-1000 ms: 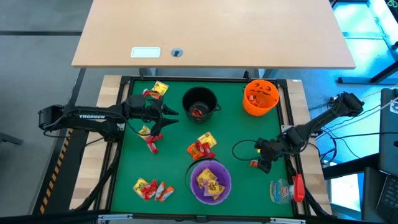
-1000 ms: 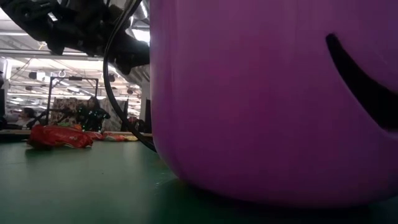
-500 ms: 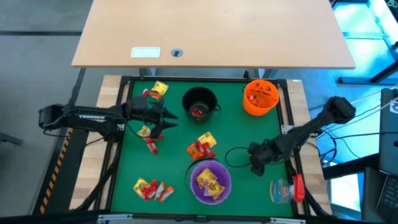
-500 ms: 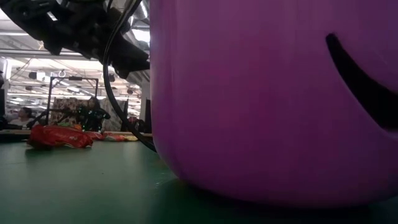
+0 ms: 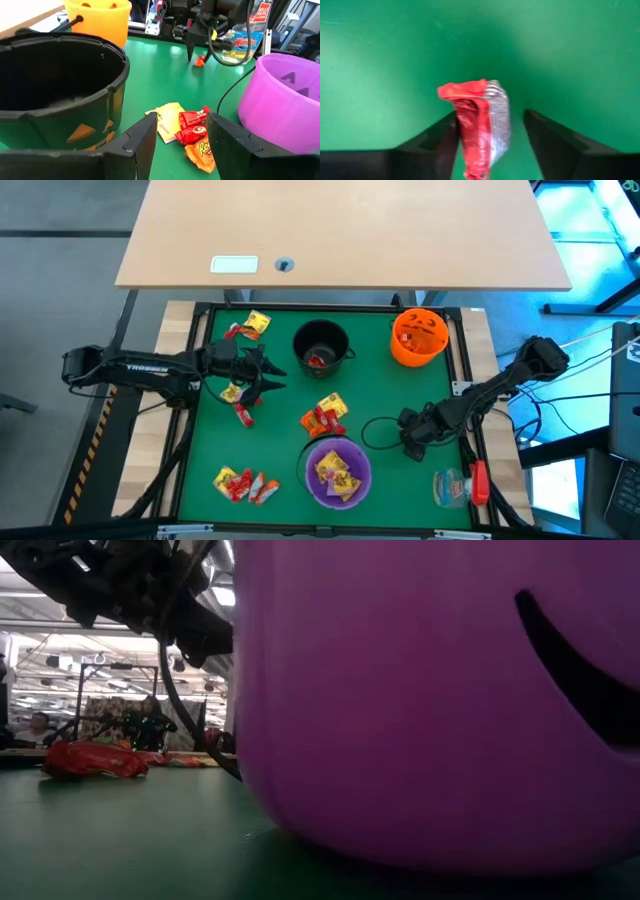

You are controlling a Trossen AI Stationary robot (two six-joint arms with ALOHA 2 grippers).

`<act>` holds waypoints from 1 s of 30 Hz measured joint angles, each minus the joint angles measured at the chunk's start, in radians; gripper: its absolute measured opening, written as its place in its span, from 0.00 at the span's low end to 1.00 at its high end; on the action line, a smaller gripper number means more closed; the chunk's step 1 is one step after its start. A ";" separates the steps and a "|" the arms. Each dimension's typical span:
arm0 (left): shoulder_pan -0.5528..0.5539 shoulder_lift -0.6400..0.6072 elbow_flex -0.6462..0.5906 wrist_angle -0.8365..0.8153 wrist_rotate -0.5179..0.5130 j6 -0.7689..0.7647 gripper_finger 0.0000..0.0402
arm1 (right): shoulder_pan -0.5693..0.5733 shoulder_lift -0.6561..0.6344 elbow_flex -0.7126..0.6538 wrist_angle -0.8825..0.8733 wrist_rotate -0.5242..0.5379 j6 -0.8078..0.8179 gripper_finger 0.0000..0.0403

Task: Sort candy
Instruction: Put the orange candy into the orange bucket

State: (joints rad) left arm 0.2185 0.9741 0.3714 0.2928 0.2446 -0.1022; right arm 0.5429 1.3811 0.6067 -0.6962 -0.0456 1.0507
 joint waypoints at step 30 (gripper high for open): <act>-0.010 0.000 0.000 0.133 -0.176 0.000 0.40 | 0.000 -0.242 0.266 -0.305 0.532 0.119 0.16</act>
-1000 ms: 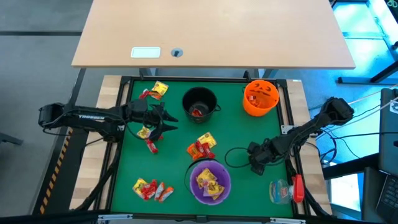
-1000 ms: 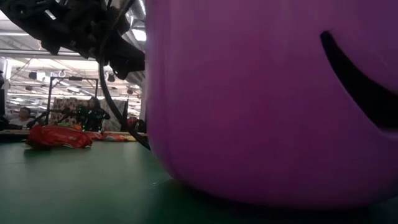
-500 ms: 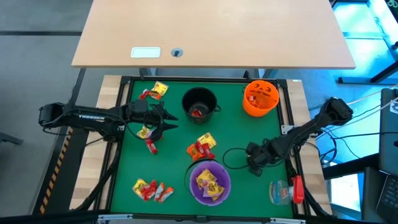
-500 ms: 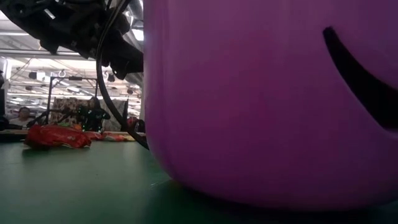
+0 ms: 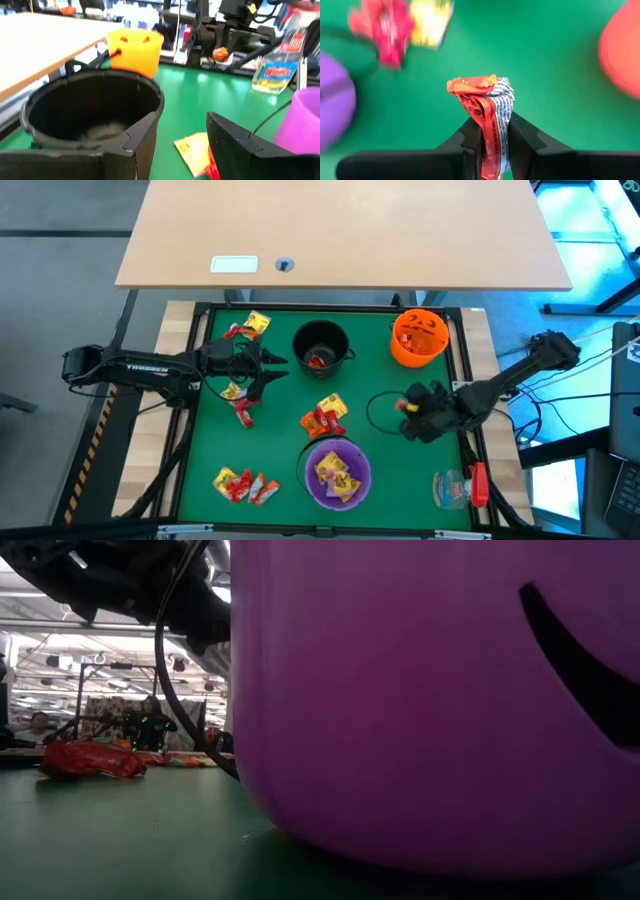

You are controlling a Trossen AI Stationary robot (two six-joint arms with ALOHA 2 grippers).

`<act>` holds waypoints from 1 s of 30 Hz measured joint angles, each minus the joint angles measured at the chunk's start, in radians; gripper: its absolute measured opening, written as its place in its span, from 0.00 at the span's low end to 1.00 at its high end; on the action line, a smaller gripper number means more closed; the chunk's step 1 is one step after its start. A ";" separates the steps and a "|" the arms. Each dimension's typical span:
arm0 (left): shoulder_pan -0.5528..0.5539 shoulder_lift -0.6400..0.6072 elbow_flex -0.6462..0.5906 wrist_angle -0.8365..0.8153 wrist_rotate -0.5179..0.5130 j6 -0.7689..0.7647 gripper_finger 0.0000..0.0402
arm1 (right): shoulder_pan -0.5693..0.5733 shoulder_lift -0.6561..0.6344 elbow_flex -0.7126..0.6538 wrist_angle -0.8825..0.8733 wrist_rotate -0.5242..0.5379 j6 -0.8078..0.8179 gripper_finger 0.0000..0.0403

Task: Sort candy
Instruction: Put the orange candy into the orange bucket

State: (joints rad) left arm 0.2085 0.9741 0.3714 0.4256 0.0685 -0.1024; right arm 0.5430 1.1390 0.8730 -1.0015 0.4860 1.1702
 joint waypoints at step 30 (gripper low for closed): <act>0.000 0.000 0.000 0.069 0.009 -0.024 0.40 | -0.431 -0.216 0.020 0.471 0.290 -0.560 0.16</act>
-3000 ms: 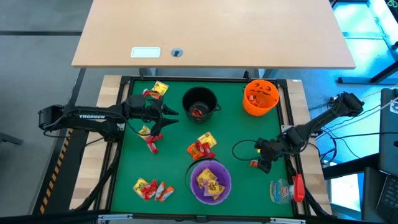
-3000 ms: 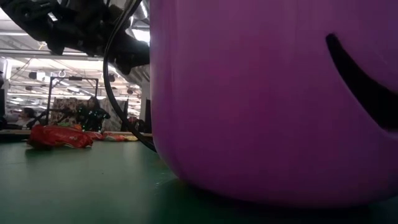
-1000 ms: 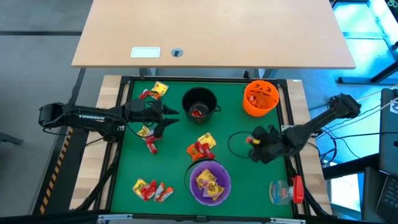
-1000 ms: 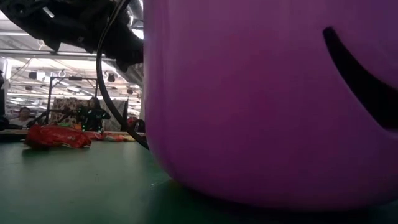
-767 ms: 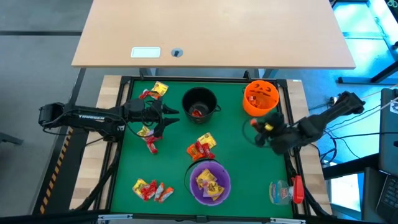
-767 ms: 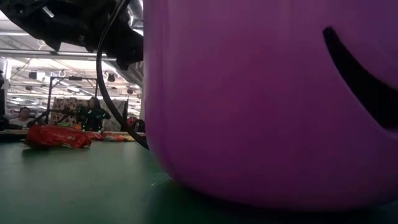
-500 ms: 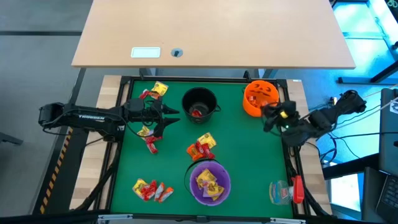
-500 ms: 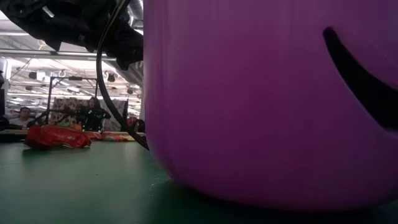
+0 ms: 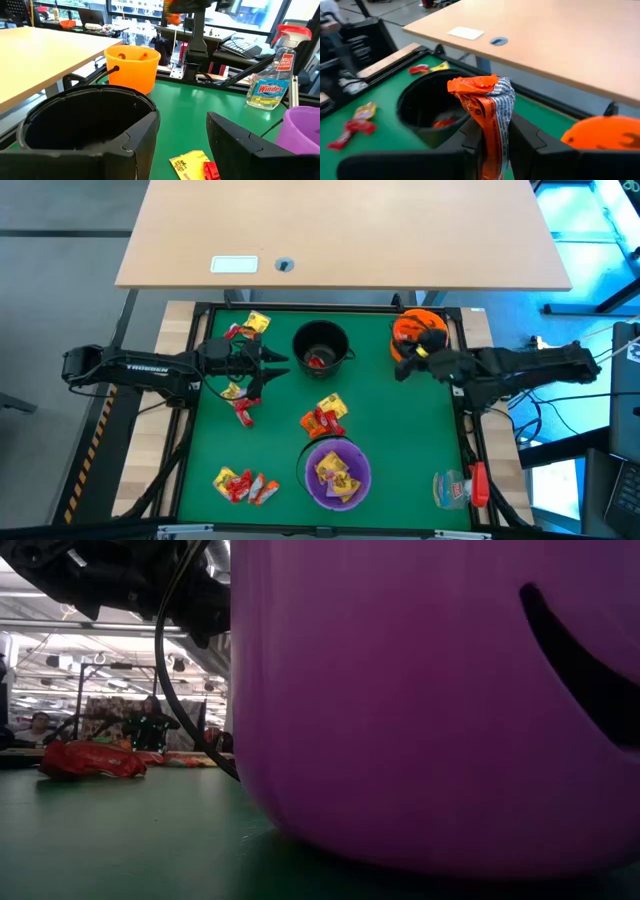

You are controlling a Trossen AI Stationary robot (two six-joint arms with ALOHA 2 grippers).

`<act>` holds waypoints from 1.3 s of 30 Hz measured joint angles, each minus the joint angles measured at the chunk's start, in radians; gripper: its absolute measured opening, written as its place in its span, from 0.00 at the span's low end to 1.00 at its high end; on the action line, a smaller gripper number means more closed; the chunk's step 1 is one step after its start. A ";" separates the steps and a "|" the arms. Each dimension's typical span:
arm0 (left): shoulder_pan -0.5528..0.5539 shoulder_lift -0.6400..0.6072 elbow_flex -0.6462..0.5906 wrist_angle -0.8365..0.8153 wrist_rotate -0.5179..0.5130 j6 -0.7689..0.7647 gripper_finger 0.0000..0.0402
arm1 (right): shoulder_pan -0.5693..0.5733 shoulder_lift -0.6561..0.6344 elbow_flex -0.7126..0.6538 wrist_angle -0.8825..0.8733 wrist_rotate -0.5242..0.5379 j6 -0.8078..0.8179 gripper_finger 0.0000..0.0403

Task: Sort candy
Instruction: Put the orange candy into the orange bucket, then put the yellow candy into the purple bucket

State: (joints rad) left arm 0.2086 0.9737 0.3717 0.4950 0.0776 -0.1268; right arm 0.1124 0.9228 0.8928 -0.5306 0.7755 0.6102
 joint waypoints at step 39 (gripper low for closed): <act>-0.010 0.000 0.000 0.115 -0.018 0.011 0.40 | -0.629 -0.028 0.045 -0.370 -0.456 -0.019 0.62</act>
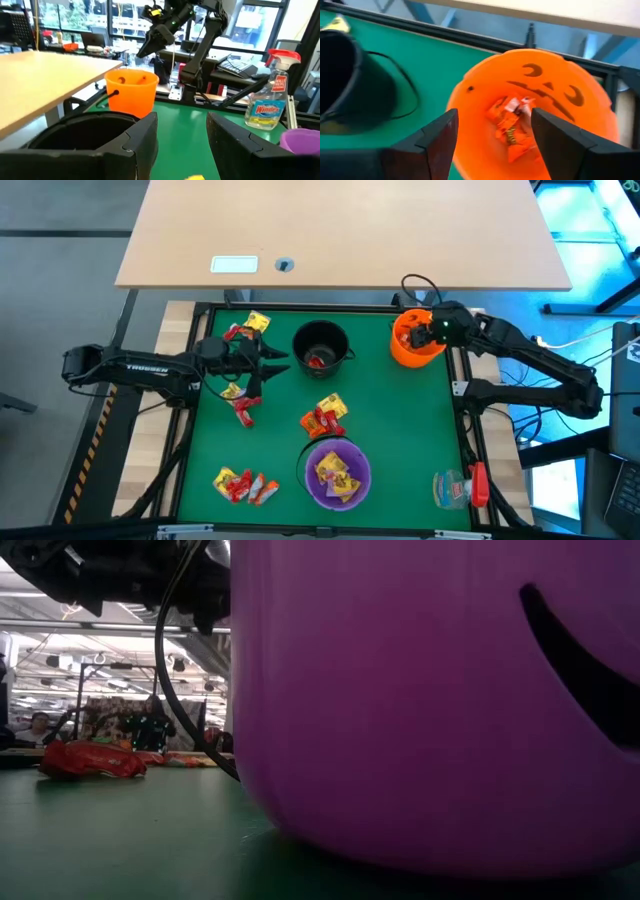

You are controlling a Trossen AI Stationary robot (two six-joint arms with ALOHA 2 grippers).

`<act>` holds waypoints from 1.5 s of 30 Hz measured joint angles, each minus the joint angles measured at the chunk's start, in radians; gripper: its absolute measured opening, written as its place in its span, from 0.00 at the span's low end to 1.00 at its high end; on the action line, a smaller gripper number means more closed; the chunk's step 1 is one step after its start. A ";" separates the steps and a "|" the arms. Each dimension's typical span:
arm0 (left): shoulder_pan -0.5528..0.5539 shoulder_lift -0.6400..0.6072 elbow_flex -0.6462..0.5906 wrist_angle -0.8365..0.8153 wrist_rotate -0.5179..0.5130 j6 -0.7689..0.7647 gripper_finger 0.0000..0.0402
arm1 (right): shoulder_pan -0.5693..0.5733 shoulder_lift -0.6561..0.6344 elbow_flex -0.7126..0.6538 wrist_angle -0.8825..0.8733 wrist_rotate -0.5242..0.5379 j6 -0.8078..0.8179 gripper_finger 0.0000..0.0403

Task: Sort candy
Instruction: Put the yellow candy into the purple bucket

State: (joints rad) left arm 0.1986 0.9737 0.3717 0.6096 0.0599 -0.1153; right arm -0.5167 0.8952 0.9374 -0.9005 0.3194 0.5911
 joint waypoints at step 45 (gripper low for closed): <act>0.228 0.000 0.050 0.149 0.025 -0.108 0.40 | 0.726 0.071 0.012 0.221 0.116 0.140 0.49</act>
State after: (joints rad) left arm 0.4262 0.9740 0.4216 0.7588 0.0845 -0.2231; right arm 0.2092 0.9665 0.9493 -0.6795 0.4351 0.7308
